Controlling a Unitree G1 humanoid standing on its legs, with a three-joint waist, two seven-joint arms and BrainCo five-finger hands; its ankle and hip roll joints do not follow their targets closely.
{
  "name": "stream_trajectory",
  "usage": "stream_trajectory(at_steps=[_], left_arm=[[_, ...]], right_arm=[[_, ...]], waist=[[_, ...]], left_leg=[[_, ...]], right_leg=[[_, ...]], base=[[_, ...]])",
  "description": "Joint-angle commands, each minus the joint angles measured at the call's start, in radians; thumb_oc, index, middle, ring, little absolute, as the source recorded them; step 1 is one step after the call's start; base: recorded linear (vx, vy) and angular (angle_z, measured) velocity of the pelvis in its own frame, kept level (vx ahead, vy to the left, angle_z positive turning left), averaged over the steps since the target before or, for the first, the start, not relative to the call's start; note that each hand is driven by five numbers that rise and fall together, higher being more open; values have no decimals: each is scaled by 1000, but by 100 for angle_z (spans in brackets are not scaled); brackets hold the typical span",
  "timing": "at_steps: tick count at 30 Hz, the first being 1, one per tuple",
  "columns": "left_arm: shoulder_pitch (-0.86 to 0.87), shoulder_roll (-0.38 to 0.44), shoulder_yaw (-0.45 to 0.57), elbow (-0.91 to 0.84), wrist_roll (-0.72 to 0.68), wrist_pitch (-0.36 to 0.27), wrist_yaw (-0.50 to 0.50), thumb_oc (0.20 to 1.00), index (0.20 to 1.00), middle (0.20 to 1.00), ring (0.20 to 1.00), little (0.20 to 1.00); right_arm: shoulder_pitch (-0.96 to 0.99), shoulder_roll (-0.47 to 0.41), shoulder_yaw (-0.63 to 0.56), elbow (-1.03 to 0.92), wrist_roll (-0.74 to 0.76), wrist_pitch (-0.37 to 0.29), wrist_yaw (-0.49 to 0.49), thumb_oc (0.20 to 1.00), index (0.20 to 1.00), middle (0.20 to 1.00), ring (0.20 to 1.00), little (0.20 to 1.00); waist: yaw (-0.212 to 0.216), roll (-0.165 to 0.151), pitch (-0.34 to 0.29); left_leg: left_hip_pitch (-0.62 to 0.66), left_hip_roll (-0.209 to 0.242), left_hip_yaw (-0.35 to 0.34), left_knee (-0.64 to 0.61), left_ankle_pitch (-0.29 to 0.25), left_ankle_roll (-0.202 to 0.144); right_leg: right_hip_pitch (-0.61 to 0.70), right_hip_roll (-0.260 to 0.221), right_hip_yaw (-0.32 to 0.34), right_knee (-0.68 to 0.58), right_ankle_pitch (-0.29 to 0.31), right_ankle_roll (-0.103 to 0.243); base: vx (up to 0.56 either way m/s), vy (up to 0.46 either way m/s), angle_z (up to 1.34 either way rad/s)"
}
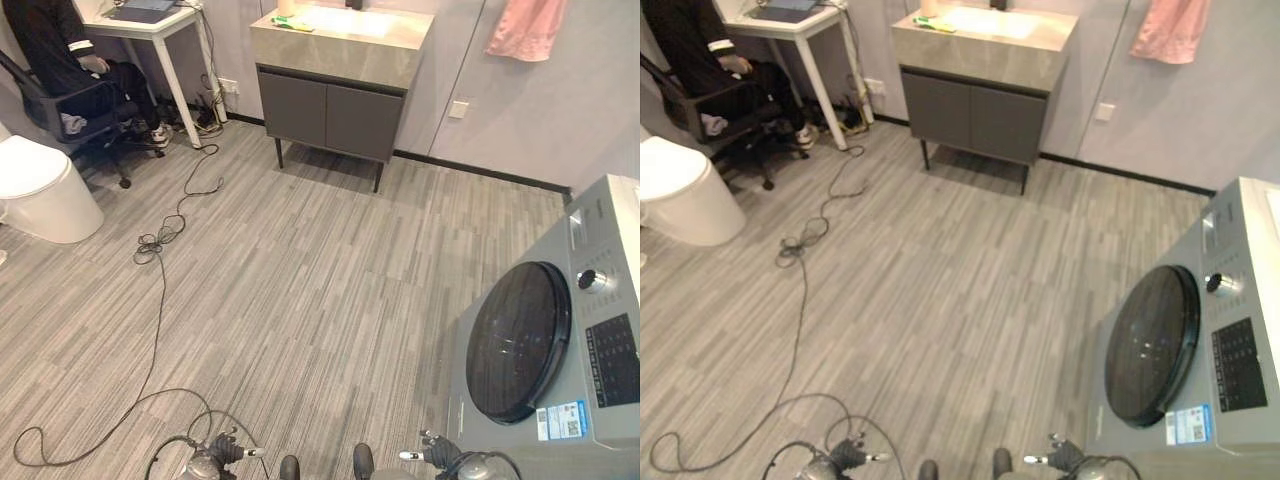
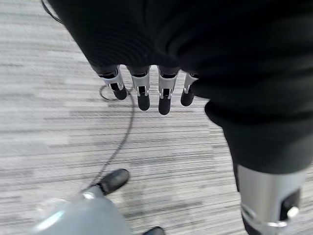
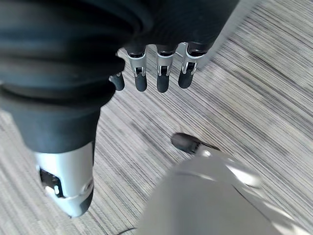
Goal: Put brush and paste in cup on sink, flatten towel.
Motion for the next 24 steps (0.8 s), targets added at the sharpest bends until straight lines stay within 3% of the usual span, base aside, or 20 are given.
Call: stream_trajectory(at_steps=[1, 4, 8, 9, 12, 24], left_arm=[[-47, 9, -24, 28, -8, -28, 14, 1000, 1000, 1000, 1000, 1000], [-60, 12, -29, 12, -20, -32, 21, 1000, 1000, 1000, 1000, 1000], [-97, 31, -26, -68, -77, -52, 51, 1000, 1000, 1000, 1000, 1000], [-97, 45, -26, -116, -92, -69, 70, 1000, 1000, 1000, 1000, 1000], [-88, 58, -20, -161, -105, -77, 92, 1000, 1000, 1000, 1000, 1000], [-79, 59, -11, -164, -124, -82, 91, 1000, 1000, 1000, 1000, 1000]], right_arm=[[3, -23, 17, -25, -12, -32, -21, 1000, 1000, 1000, 1000, 1000], [-1, -28, 14, -72, 18, -43, -28, 1000, 1000, 1000, 1000, 1000], [-9, -52, 0, -221, 91, -72, -41, 1000, 1000, 1000, 1000, 1000], [5, -57, -18, -270, 117, -90, -50, 1000, 1000, 1000, 1000, 1000], [-5, -51, -33, -267, 160, -101, -60, 1000, 1000, 1000, 1000, 1000], [-8, -46, -39, -257, 179, -105, -63, 1000, 1000, 1000, 1000, 1000]], waist=[[19, -16, -28], [21, -18, -13], [9, -34, 48], [3, -38, 59], [-5, -44, 61], [-7, -45, 60]], left_leg=[[-20, -38, 60, 78, -69, -7], [-49, -35, 62, 126, -81, -13], [-164, -32, 74, 315, -128, -32], [-208, -21, 83, 404, -165, -33], [-248, -7, 91, 504, -219, -20], [-249, -6, 92, 522, -232, -15]], right_leg=[[-56, -33, 12, 88, -33, 71], [-81, -31, 0, 137, -54, 68], [-176, -30, -14, 295, -99, 62], [-217, -33, -23, 376, -125, 63], [-257, -31, -9, 468, -165, 55], [-259, -27, 0, 485, -173, 52]], base=[[0, 0, 0], [-61, -23, 8], [-166, -17, 19], [-82, -11, 39], [-19, -2, 12], [4, 0, -6]])
